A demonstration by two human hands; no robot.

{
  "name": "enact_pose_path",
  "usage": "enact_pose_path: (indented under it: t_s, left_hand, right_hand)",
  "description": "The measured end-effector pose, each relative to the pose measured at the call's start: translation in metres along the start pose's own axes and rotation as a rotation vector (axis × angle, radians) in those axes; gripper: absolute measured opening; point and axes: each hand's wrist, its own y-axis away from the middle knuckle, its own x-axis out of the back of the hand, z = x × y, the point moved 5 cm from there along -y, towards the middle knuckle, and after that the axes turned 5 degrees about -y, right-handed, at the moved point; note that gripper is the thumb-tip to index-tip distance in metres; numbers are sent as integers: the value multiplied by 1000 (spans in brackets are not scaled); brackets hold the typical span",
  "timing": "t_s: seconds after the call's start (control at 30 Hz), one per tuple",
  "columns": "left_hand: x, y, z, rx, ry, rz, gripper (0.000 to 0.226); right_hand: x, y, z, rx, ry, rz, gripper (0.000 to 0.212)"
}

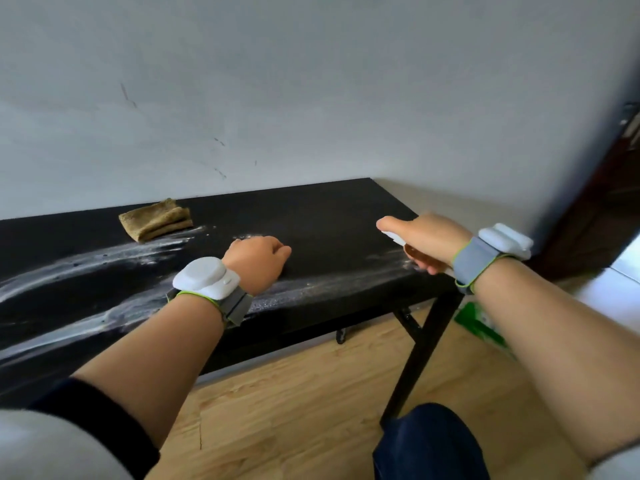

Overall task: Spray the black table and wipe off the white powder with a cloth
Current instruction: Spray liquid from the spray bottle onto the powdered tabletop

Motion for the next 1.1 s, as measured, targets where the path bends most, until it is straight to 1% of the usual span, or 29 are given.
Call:
enact_pose_path:
  t_s: [0.13,0.23,0.33,0.47,0.6,0.67,0.73,0.83,0.87,0.93,1.03,1.1]
  left_hand:
    - [-4,0,2,-4,-13,14,40]
    - [-4,-1,0,-1,-26,26,40]
    - [-5,-4,-3,7,-15,4,40]
    - [-5,-5,-10,14,24,6,37]
    - [2,-1,-11,11,47,38,34]
    - [6,1,-14,14,59,54,33]
    - [7,2,-17,9,60,63,31]
    - [17,6,-34,18,48,93,31]
    - [21,9,-43,35,49,102,32]
    - [30,15,-63,65,47,115,32]
    - [39,23,-90,101,22,139,33]
    - [48,27,-109,135,3,162,34]
  right_hand:
    - [-2,-5,7,-9,22,-35,52]
    - [-7,-8,6,-9,36,-31,54]
    - [-12,-10,5,-9,39,-30,57]
    - [-17,-13,0,-5,1,-18,63]
    - [-19,-12,-18,52,-150,3,73]
    - [-24,-11,-32,97,-213,-44,73]
    - [-28,-11,-46,143,-308,-107,66]
    - [-42,-22,-74,231,-558,-188,41]
    - [-48,-27,-86,245,-641,-199,37]
    - [-63,-38,-111,261,-750,-189,38]
    - [-83,-52,-141,301,-792,-145,48]
    - [-97,-61,-158,339,-760,-103,45]
